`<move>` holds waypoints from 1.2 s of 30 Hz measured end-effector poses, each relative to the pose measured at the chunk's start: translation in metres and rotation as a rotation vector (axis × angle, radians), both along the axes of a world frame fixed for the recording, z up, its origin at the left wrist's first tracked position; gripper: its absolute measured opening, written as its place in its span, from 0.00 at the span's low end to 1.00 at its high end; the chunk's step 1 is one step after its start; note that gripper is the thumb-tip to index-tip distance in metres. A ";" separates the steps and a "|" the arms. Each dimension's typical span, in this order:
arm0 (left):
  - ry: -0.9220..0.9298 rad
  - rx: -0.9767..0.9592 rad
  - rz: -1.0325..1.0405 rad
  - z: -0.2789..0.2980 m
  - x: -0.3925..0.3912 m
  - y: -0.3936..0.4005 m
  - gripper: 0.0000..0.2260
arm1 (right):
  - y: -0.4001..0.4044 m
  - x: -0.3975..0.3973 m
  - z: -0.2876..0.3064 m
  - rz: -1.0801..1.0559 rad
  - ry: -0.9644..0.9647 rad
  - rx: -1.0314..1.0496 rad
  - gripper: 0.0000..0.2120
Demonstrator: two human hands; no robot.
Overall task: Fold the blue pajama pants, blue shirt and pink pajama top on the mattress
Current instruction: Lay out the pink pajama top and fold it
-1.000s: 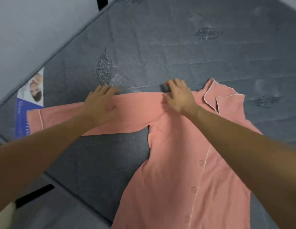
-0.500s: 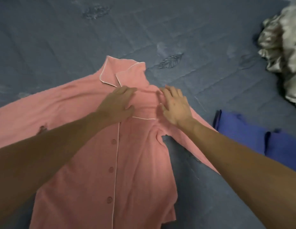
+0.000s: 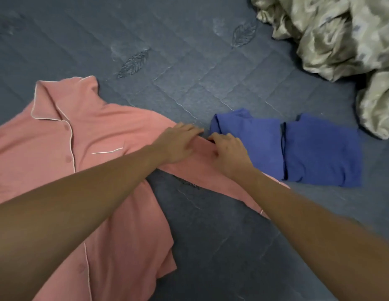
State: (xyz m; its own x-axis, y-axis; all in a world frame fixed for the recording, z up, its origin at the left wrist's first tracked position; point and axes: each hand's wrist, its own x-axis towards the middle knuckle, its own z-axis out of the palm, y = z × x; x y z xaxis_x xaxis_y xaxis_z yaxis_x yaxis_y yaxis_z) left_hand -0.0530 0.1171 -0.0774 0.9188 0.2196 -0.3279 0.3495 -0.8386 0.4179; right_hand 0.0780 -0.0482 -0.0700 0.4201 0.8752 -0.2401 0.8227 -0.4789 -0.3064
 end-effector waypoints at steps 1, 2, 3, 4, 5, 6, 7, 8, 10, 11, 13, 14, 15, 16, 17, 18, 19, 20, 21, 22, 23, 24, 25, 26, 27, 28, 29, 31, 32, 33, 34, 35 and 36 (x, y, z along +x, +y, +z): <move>0.015 0.036 -0.009 -0.003 0.006 -0.004 0.27 | -0.007 0.003 0.003 0.022 -0.008 0.072 0.16; 0.017 0.067 -0.014 -0.005 0.011 -0.006 0.23 | -0.015 0.006 0.006 0.037 -0.010 0.134 0.16; 0.013 0.093 -0.013 -0.005 0.015 -0.008 0.20 | -0.023 0.009 0.008 0.041 0.006 0.180 0.16; 0.004 0.116 -0.009 -0.004 0.019 -0.011 0.18 | -0.032 0.012 0.010 0.034 0.051 0.197 0.15; 0.009 0.136 -0.003 -0.001 0.022 -0.013 0.18 | -0.041 0.015 0.011 0.014 0.119 0.187 0.13; 0.014 0.157 -0.004 0.001 0.026 -0.016 0.18 | -0.050 0.018 0.013 -0.016 0.194 0.157 0.10; 0.017 0.177 -0.015 0.004 0.030 -0.019 0.18 | -0.058 0.023 0.015 -0.042 0.254 0.120 0.07; 0.018 0.195 -0.029 0.006 0.033 -0.022 0.16 | -0.067 0.029 0.016 -0.058 0.292 0.086 0.07; 0.034 0.237 -0.046 0.009 0.040 -0.024 0.11 | -0.084 0.041 0.019 -0.082 0.340 0.002 0.11; 0.053 0.260 -0.033 0.011 0.042 -0.024 0.08 | -0.093 0.048 0.020 -0.089 0.352 -0.054 0.13; 0.110 0.309 0.013 0.014 0.047 -0.025 0.03 | -0.113 0.064 0.018 -0.097 0.365 -0.165 0.16; 0.125 0.331 0.033 0.015 0.049 -0.028 0.03 | -0.123 0.071 0.017 -0.107 0.370 -0.205 0.17; 0.122 0.350 0.046 0.015 0.051 -0.033 0.03 | -0.132 0.078 0.016 -0.121 0.375 -0.229 0.17; 0.096 0.359 0.057 0.015 0.054 -0.039 0.03 | -0.140 0.085 0.015 -0.136 0.380 -0.240 0.16; 0.060 0.350 0.064 0.014 0.056 -0.048 0.05 | -0.146 0.090 0.014 -0.147 0.385 -0.245 0.15; 0.018 0.325 0.062 0.012 0.059 -0.057 0.07 | -0.149 0.095 0.014 -0.151 0.386 -0.247 0.15; -0.026 0.297 0.047 0.012 0.061 -0.069 0.08 | -0.151 0.098 0.015 -0.148 0.388 -0.244 0.14; -0.067 0.275 0.019 0.012 0.064 -0.081 0.09 | -0.151 0.101 0.015 -0.146 0.392 -0.236 0.13; -0.109 0.265 -0.009 0.013 0.067 -0.094 0.10 | -0.152 0.104 0.016 -0.143 0.402 -0.222 0.12; -0.148 0.261 -0.022 0.015 0.070 -0.106 0.11 | -0.152 0.107 0.017 -0.141 0.416 -0.213 0.11; -0.186 0.252 -0.022 0.017 0.073 -0.118 0.11 | -0.153 0.109 0.019 -0.135 0.427 -0.209 0.10; -0.224 0.236 -0.015 0.020 0.076 -0.131 0.10 | -0.155 0.111 0.020 -0.127 0.435 -0.211 0.09; -0.256 0.205 -0.015 0.021 0.078 -0.144 0.08 | -0.158 0.114 0.021 -0.122 0.440 -0.215 0.09; -0.276 0.157 -0.021 0.023 0.079 -0.159 0.07 | -0.162 0.116 0.022 -0.124 0.443 -0.224 0.09; -0.270 0.085 -0.009 0.025 0.078 -0.175 0.06 | -0.165 0.119 0.022 -0.133 0.445 -0.233 0.08; -0.222 0.002 0.030 0.026 0.077 -0.192 0.08 | -0.169 0.122 0.022 -0.153 0.446 -0.242 0.08; -0.139 -0.070 0.095 0.026 0.074 -0.209 0.10 | -0.172 0.125 0.022 -0.179 0.453 -0.244 0.08; 0.042 -0.199 0.286 0.020 0.067 -0.241 0.15 | -0.177 0.130 0.022 -0.232 0.488 -0.214 0.07; 0.093 -0.295 0.420 0.017 0.065 -0.256 0.15 | -0.179 0.133 0.023 -0.256 0.514 -0.189 0.07; 0.108 -0.428 0.581 0.014 0.065 -0.269 0.14 | -0.181 0.135 0.023 -0.279 0.544 -0.166 0.06; 0.092 -0.581 0.755 0.013 0.067 -0.281 0.13 | -0.183 0.137 0.024 -0.297 0.575 -0.150 0.05; 0.062 -0.737 0.915 0.012 0.070 -0.291 0.12 | -0.184 0.138 0.025 -0.309 0.604 -0.139 0.05; 0.018 -0.883 1.038 0.013 0.074 -0.298 0.12 | -0.185 0.140 0.025 -0.318 0.628 -0.133 0.04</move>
